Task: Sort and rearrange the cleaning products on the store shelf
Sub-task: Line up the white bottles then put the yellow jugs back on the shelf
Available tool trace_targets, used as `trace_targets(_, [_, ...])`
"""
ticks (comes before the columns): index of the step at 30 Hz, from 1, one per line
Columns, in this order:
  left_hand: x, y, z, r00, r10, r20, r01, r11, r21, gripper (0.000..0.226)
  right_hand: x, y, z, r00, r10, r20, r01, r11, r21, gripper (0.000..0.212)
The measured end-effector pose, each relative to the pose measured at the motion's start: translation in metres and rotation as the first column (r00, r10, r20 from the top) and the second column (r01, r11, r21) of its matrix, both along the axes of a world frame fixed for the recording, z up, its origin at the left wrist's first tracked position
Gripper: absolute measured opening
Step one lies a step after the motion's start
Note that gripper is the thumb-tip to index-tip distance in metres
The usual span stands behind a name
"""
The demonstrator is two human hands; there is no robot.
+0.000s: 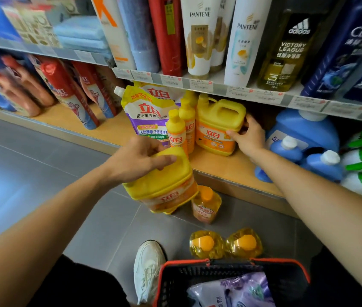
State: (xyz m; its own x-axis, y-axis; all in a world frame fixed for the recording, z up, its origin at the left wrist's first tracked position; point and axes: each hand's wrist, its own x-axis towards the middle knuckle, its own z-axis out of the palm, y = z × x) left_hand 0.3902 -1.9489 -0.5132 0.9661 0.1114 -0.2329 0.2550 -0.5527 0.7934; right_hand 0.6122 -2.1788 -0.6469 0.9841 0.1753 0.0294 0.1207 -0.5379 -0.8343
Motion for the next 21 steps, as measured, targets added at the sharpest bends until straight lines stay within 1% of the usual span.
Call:
trace_targets(4, [0.023, -0.003, 0.015, 0.994, -0.024, 0.104, 0.016, 0.996, 0.083, 0.024, -0.006, -0.005, -0.002, 0.994, 0.034, -0.105, -0.024, 0.995, 0.098, 0.079])
trace_targets(6, [0.035, -0.007, 0.019, 0.99, -0.043, 0.136, 0.031, 0.995, 0.092, 0.024, -0.012, -0.008, -0.003, 0.992, 0.032, -0.123, -0.023, 0.997, 0.077, 0.074])
trace_targets(7, [0.041, -0.01, 0.02, 0.987, -0.047, 0.156, 0.033, 0.995, 0.094, 0.026, -0.017, -0.01, 0.0, 0.989, 0.042, -0.139, -0.028, 0.995, 0.099, 0.07])
trace_targets(8, [0.047, -0.013, 0.02, 0.983, -0.047, 0.177, 0.031, 0.995, 0.096, 0.028, -0.023, -0.011, 0.005, 0.981, 0.079, -0.177, -0.051, 0.987, 0.155, 0.068])
trace_targets(10, [0.059, -0.019, 0.022, 0.977, -0.036, 0.209, 0.019, 0.996, 0.085, 0.032, -0.035, -0.016, 0.019, 0.942, 0.244, -0.229, -0.19, 0.953, 0.236, 0.075])
trace_targets(12, [0.07, -0.024, 0.024, 0.974, -0.022, 0.227, 0.009, 0.998, 0.059, 0.033, -0.046, -0.02, 0.032, 0.888, 0.427, -0.173, -0.397, 0.9, 0.182, 0.089])
trace_targets(14, [0.08, -0.03, 0.024, 0.972, -0.017, 0.235, 0.012, 1.0, 0.024, 0.033, -0.054, -0.02, 0.042, 0.836, 0.541, -0.093, -0.531, 0.84, 0.113, 0.107])
trace_targets(16, [0.086, -0.035, 0.022, 0.968, -0.024, 0.251, 0.028, 1.0, -0.01, 0.03, -0.057, -0.017, 0.047, 0.83, 0.557, -0.016, -0.554, 0.828, 0.084, 0.116])
trace_targets(18, [0.089, -0.038, 0.019, 0.96, -0.029, 0.278, 0.04, 0.999, -0.037, 0.024, -0.055, -0.017, 0.047, 0.849, 0.527, 0.044, -0.529, 0.846, 0.061, 0.114])
trace_targets(19, [0.089, -0.039, 0.017, 0.958, -0.027, 0.287, 0.043, 0.998, -0.051, 0.022, -0.052, -0.018, 0.047, 0.855, 0.516, 0.052, -0.518, 0.854, 0.053, 0.114])
trace_targets(21, [0.088, -0.04, 0.01, 0.957, -0.034, 0.288, 0.058, 0.996, -0.074, 0.021, -0.046, -0.022, 0.047, 0.845, 0.535, 0.005, -0.534, 0.843, 0.061, 0.118])
